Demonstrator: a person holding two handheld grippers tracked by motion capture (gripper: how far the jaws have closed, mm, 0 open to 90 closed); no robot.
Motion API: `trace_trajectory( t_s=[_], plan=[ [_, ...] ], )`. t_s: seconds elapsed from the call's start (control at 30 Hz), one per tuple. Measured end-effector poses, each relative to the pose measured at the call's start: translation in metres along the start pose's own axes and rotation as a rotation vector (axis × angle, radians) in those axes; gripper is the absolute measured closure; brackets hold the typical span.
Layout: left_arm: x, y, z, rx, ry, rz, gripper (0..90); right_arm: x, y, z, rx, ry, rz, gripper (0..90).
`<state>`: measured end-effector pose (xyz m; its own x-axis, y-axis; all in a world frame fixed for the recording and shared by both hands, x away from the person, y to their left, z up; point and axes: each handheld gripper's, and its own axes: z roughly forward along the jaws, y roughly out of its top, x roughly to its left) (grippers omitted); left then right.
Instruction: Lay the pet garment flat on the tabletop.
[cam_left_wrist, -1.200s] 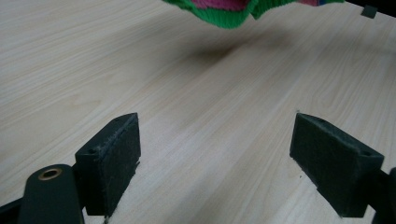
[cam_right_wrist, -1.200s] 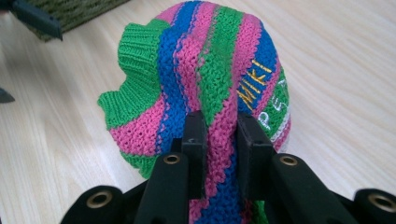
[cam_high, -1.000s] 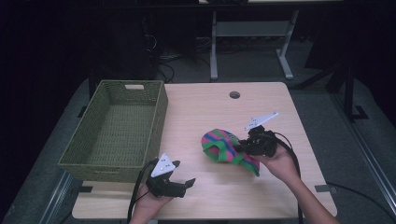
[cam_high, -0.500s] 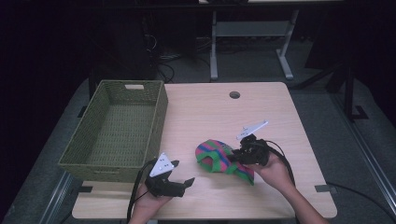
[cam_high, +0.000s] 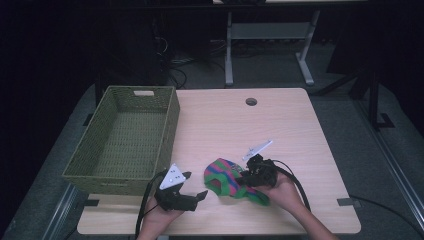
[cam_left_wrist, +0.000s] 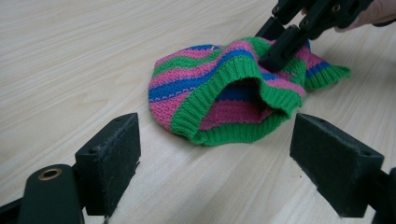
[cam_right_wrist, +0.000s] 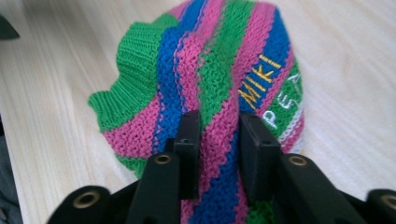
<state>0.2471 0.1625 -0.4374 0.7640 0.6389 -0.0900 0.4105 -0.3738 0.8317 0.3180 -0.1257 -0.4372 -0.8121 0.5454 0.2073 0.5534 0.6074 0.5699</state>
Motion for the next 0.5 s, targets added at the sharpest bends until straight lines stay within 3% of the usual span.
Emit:
trace_trajectory(
  t_s=[0.23,0.43,0.5],
  plan=[
    [0.0,0.0,-0.001,0.0,0.0,0.007,15.9,0.004,-0.004,0.01,0.037,0.001,-0.039,62.5],
    [0.001,0.0,0.0,0.002,-0.001,0.001,15.9,0.004,-0.003,0.005,0.022,0.017,-0.058,50.6],
    [0.001,0.0,0.0,-0.001,-0.001,0.0,15.9,0.002,-0.004,-0.004,-0.014,0.035,-0.046,47.8]
  ],
)
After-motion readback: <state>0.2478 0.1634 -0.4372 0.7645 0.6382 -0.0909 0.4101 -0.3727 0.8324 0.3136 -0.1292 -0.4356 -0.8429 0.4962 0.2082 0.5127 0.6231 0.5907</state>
